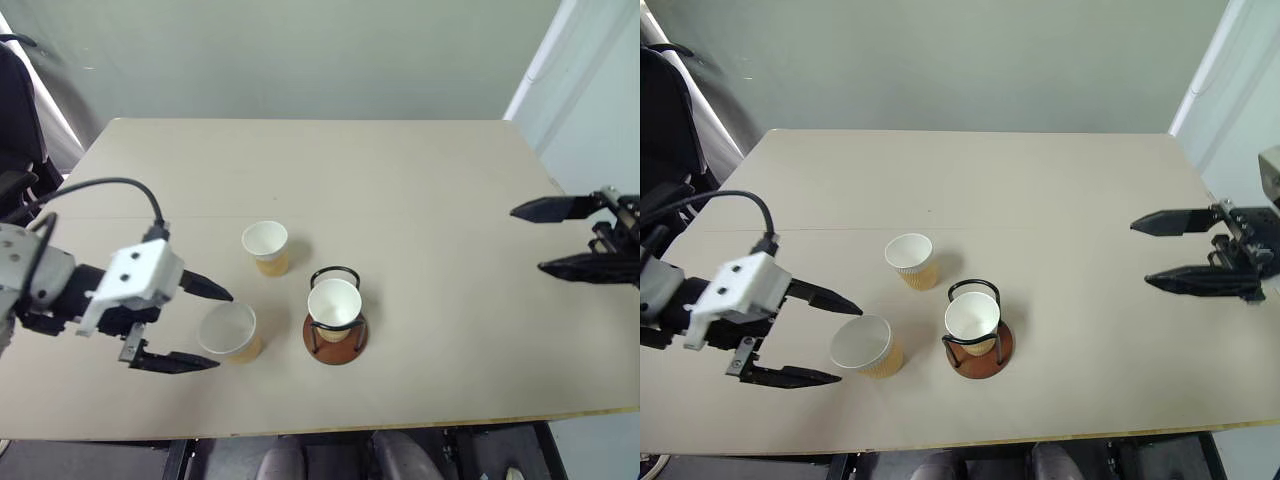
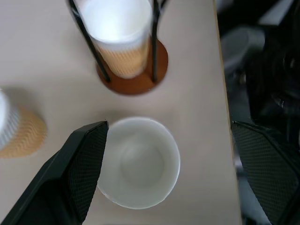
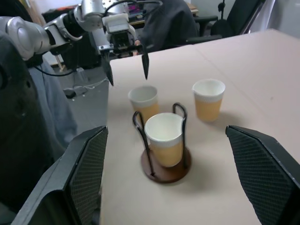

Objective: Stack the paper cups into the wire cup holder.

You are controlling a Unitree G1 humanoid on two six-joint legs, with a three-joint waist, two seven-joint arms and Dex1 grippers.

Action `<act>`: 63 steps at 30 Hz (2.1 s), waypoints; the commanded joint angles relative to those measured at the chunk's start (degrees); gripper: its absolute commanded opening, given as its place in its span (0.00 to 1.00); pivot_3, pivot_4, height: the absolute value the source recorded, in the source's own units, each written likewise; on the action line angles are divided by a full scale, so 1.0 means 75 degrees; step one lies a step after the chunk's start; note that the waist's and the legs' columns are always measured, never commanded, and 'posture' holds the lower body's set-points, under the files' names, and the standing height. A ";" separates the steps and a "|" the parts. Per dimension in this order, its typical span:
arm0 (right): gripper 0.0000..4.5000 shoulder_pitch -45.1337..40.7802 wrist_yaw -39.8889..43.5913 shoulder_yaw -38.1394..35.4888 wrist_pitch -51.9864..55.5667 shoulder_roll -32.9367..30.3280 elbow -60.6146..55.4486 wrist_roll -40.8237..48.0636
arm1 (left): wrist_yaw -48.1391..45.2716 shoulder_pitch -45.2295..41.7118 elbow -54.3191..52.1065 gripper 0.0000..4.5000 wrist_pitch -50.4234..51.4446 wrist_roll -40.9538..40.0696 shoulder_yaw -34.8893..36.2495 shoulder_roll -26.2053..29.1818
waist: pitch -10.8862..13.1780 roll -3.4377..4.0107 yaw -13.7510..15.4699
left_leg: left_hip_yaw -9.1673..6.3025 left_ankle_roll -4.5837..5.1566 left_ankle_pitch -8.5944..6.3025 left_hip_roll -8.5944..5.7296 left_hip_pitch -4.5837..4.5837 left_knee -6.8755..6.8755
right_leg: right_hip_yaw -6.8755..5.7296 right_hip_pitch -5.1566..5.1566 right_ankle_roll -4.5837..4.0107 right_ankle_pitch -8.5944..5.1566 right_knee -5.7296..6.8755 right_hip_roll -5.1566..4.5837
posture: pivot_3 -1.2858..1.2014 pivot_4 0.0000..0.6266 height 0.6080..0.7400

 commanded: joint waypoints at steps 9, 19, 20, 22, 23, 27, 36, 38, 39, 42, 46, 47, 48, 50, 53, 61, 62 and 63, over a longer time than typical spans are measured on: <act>0.90 0.0785 -0.1332 -0.1327 0.0235 0.0339 -0.1348 0.1186 | 0.0223 0.0222 -0.0346 1.00 -0.0805 0.0991 -0.0666 0.0008 | 0.0001 0.0000 -0.0002 | -0.0001 0.0018 -0.0040 0.0010 0.0019 0.0029 | 0.0108 0.0025 0.0008 0.0004 -0.0023 0.0076 | 0.52 0.24 1.00; 0.91 0.0907 -0.1471 -0.1271 0.0046 0.0199 -0.1384 0.1078 | 0.0419 0.0129 -0.0217 0.92 -0.1468 0.1701 -0.1405 -0.0163 | 0.0001 0.0000 -0.0001 | 0.0002 0.0020 -0.0070 0.0013 0.0022 0.0031 | 0.0117 0.0017 0.0009 0.0004 -0.0023 0.0081 | 0.52 0.24 1.00; 0.91 0.0927 -0.1466 -0.1284 0.0046 0.0177 -0.1389 0.1068 | 0.0416 0.0139 -0.0186 0.88 -0.1528 0.1750 -0.1453 -0.0178 | 0.0001 0.0001 -0.0001 | 0.0002 0.0020 -0.0071 0.0014 0.0022 0.0031 | 0.0116 0.0016 0.0009 0.0003 -0.0024 0.0081 | 0.52 0.24 1.00; 0.91 0.0994 -0.1448 -0.1311 0.0028 0.0128 -0.1409 0.1032 | 0.0419 0.0143 -0.0123 0.73 -0.1606 0.1829 -0.1524 -0.0213 | 0.0001 0.0000 0.0000 | 0.0001 0.0019 -0.0074 0.0014 0.0022 0.0031 | 0.0117 0.0016 0.0010 0.0002 -0.0024 0.0081 | 0.52 0.24 1.00; 0.91 0.1046 -0.1439 -0.1333 0.0017 0.0107 -0.1424 0.1028 | 0.0420 0.0145 -0.0099 0.66 -0.1649 0.1868 -0.1562 -0.0227 | 0.0001 0.0001 -0.0001 | 0.0002 0.0020 -0.0076 0.0014 0.0022 0.0031 | 0.0118 0.0016 0.0010 0.0001 -0.0025 0.0081 | 0.52 0.24 1.00; 0.91 0.1215 -0.1448 -0.1407 -0.0028 0.0061 -0.1469 0.1033 | 0.0401 0.0122 -0.0102 0.33 -0.1679 0.1888 -0.1658 -0.0295 | 0.0001 0.0000 -0.0001 | 0.0002 0.0022 -0.0079 0.0013 0.0021 0.0031 | 0.0119 0.0015 0.0010 0.0000 -0.0026 0.0081 | 0.52 0.24 1.00; 0.91 0.1460 -0.1546 -0.1485 -0.0090 -0.0022 -0.1583 0.0996 | 0.0012 -0.0079 -0.0136 0.01 -0.1662 0.1503 -0.1699 -0.0299 | 0.0001 0.0000 0.0000 | 0.0002 0.0026 -0.0082 0.0013 0.0022 0.0031 | 0.0120 0.0014 0.0011 -0.0001 -0.0026 0.0082 | 0.52 0.24 1.00; 0.91 0.1497 -0.1563 -0.1530 -0.0070 -0.0053 -0.1585 0.1011 | -0.0157 -0.0244 -0.0130 0.01 -0.1570 0.1242 -0.1558 -0.0255 | 0.0001 0.0000 0.0002 | 0.0002 0.0026 -0.0082 0.0013 0.0021 0.0032 | 0.0121 0.0014 0.0011 -0.0001 -0.0026 0.0082 | 0.52 0.24 1.00; 0.91 0.1511 -0.1563 -0.1564 -0.0059 -0.0077 -0.1580 0.1029 | -0.0243 -0.0458 -0.0052 0.01 -0.1535 0.1094 -0.1468 -0.0225 | 0.0000 0.0000 0.0006 | 0.0002 0.0026 -0.0083 0.0013 0.0021 0.0033 | 0.0121 0.0014 0.0011 -0.0001 -0.0026 0.0082 | 0.52 0.24 1.00; 0.91 0.1453 -0.1607 -0.1715 0.0023 -0.0139 -0.1589 0.1233 | -0.0510 -0.1675 0.0391 0.01 -0.1197 0.0363 -0.1232 -0.0187 | 0.0002 -0.0002 0.0051 | -0.0001 0.0027 -0.0083 0.0013 0.0016 0.0042 | 0.0121 0.0014 0.0011 -0.0001 -0.0023 0.0083 | 0.52 0.24 1.00; 0.91 0.1399 -0.1698 -0.1842 0.0090 -0.0184 -0.1665 0.1426 | -0.0852 -0.4089 0.1424 0.01 -0.0775 -0.0344 -0.1598 -0.0339 | 0.0002 -0.0002 0.0063 | 0.0000 0.0032 -0.0086 0.0014 0.0015 0.0053 | 0.0123 0.0016 0.0012 0.0001 -0.0020 0.0084 | 0.52 0.24 1.00; 0.91 0.1412 -0.1735 -0.1857 0.0089 -0.0173 -0.1698 0.1444 | -0.0864 -0.4492 0.1578 0.01 -0.0695 -0.0560 -0.1761 -0.0386 | 0.0002 -0.0002 0.0057 | 0.0000 0.0034 -0.0088 0.0013 0.0015 0.0054 | 0.0125 0.0016 0.0012 0.0001 -0.0023 0.0084 | 0.52 0.24 1.00; 0.91 0.1421 -0.1779 -0.1878 0.0087 -0.0152 -0.1733 0.1464 | -0.0866 -0.4854 0.1613 0.01 -0.0638 -0.0856 -0.2000 -0.0445 | 0.0001 -0.0001 0.0054 | 0.0001 0.0038 -0.0092 0.0013 0.0014 0.0056 | 0.0128 0.0016 0.0013 0.0001 -0.0024 0.0083 | 0.52 0.24 1.00; 0.91 0.1453 -0.1856 -0.1904 0.0062 -0.0120 -0.1795 0.1466 | -0.0866 -0.5361 0.1446 0.01 -0.0618 -0.1264 -0.2573 -0.0635 | 0.0000 0.0003 0.0050 | 0.0004 0.0048 -0.0100 0.0009 0.0017 0.0056 | 0.0139 0.0016 0.0018 -0.0002 -0.0027 0.0082 | 0.52 0.24 1.00; 0.91 0.1582 -0.1976 -0.1950 0.0033 -0.0068 -0.1925 0.1430 | -0.0866 -0.5938 0.1603 0.01 -0.1063 -0.1162 -0.3333 -0.0967 | 0.0001 0.0002 0.0056 | 0.0000 0.0053 -0.0110 0.0002 0.0017 0.0063 | 0.0142 0.0016 0.0040 -0.0011 -0.0025 0.0083 | 0.52 0.24 1.00; 0.91 0.1836 -0.2226 -0.2351 0.0101 -0.0143 -0.2188 0.1485 | -0.0866 -0.6925 0.2099 0.01 -0.2362 -0.0648 -0.5247 -0.1880 | 0.0003 -0.0001 0.0068 | -0.0010 0.0055 -0.0131 -0.0007 0.0012 0.0102 | 0.0152 0.0031 0.0104 -0.0040 -0.0023 0.0083 | 0.52 0.24 1.00; 0.91 0.1874 -0.2271 -0.2402 0.0123 -0.0145 -0.2229 0.1494 | -0.0866 -0.7027 0.2167 0.01 -0.2467 -0.0626 -0.5380 -0.1949 | 0.0004 -0.0004 0.0070 | -0.0010 0.0053 -0.0132 -0.0007 0.0010 0.0105 | 0.0152 0.0032 0.0108 -0.0042 -0.0023 0.0083 | 0.52 0.24 1.00; 0.91 0.1912 -0.2310 -0.2451 0.0142 -0.0147 -0.2271 0.1511 | -0.0866 -0.7107 0.2211 0.01 -0.2541 -0.0658 -0.5492 -0.1982 | 0.0004 -0.0003 0.0072 | -0.0012 0.0051 -0.0133 -0.0007 0.0008 0.0112 | 0.0151 0.0036 0.0112 -0.0045 -0.0024 0.0084 | 0.52 0.24 1.00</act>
